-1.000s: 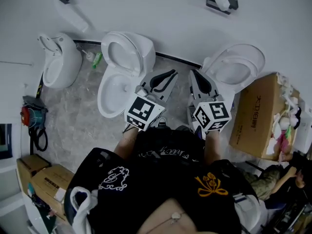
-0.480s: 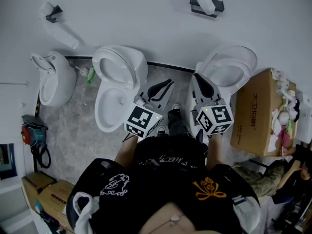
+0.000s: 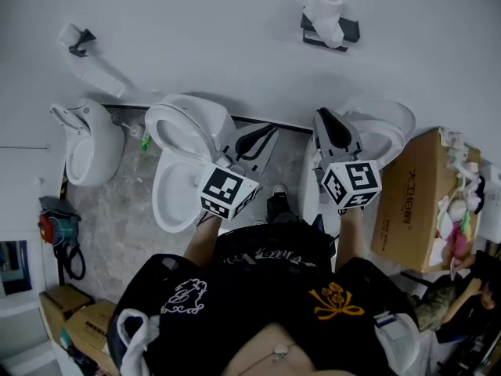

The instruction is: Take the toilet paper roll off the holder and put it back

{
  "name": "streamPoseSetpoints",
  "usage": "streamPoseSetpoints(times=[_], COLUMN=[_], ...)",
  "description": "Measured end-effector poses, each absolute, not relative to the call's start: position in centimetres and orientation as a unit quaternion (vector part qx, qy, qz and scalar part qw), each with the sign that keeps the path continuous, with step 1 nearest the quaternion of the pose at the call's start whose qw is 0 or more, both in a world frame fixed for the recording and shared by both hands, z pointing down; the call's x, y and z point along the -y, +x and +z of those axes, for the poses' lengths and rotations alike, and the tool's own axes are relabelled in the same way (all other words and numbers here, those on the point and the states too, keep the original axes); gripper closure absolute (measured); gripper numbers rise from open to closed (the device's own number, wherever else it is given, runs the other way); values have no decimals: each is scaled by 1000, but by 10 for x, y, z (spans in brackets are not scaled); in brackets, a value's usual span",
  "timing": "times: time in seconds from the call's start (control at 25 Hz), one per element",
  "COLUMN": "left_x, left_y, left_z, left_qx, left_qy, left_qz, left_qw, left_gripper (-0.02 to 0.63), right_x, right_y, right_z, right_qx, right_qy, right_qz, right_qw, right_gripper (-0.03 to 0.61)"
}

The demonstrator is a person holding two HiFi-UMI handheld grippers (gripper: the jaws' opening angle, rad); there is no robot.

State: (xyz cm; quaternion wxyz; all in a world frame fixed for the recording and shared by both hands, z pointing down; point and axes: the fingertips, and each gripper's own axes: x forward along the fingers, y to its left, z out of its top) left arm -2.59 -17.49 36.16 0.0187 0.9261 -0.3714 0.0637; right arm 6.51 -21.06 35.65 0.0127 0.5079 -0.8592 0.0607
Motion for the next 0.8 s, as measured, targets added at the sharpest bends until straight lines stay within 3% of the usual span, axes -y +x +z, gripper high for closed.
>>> streamPoseSetpoints(times=[0.8], left_x=[285], left_y=[-2], left_z=[350], left_qx=[388], left_qy=[920], left_qz=[61], left_qw=[3], left_gripper=[574], right_x=[386], right_y=[116], right_z=[329], right_qx=[848], right_qy=[517], right_qz=[-58], right_qw=[102], right_gripper=[458])
